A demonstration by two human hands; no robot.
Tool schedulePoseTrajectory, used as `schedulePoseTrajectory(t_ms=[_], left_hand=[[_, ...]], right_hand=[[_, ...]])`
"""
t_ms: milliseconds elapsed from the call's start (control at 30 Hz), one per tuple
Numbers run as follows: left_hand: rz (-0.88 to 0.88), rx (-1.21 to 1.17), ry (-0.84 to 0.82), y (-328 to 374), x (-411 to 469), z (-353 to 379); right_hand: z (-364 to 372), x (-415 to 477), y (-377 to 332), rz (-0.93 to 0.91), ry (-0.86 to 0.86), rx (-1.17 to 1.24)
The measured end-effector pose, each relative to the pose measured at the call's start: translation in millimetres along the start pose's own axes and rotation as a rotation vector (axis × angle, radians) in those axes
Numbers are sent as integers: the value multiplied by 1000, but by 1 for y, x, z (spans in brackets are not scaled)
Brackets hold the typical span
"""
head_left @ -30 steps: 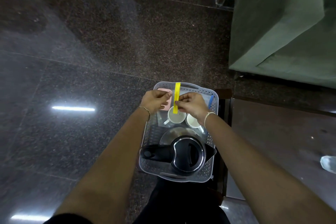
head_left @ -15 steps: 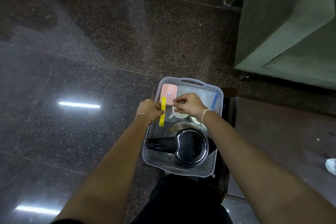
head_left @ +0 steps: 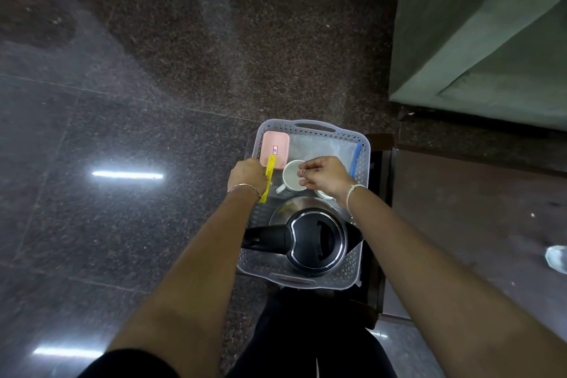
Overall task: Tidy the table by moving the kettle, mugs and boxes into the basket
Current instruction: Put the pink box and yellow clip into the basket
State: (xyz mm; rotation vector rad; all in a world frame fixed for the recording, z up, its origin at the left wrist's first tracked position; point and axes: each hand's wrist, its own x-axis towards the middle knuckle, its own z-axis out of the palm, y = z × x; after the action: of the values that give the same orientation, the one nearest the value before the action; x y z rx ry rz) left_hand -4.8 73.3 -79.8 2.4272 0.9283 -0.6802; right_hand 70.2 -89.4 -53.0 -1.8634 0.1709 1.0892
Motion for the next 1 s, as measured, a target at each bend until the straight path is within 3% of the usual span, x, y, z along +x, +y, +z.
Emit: schedulePoseTrajectory(t_ms=[233, 433, 700, 1000], left_hand=[[-24, -14, 59, 0, -4, 0], [-45, -241, 138, 15, -19, -24], [166, -586, -97, 102, -45, -42], [412, -510, -153, 219, -126, 1]], right_hand=[[-2, -3, 4, 9, 22, 38], [-18, -23, -3, -35, 49, 76], [-73, -73, -8, -122, 175, 111], [-170, -145, 60, -191, 352, 215]])
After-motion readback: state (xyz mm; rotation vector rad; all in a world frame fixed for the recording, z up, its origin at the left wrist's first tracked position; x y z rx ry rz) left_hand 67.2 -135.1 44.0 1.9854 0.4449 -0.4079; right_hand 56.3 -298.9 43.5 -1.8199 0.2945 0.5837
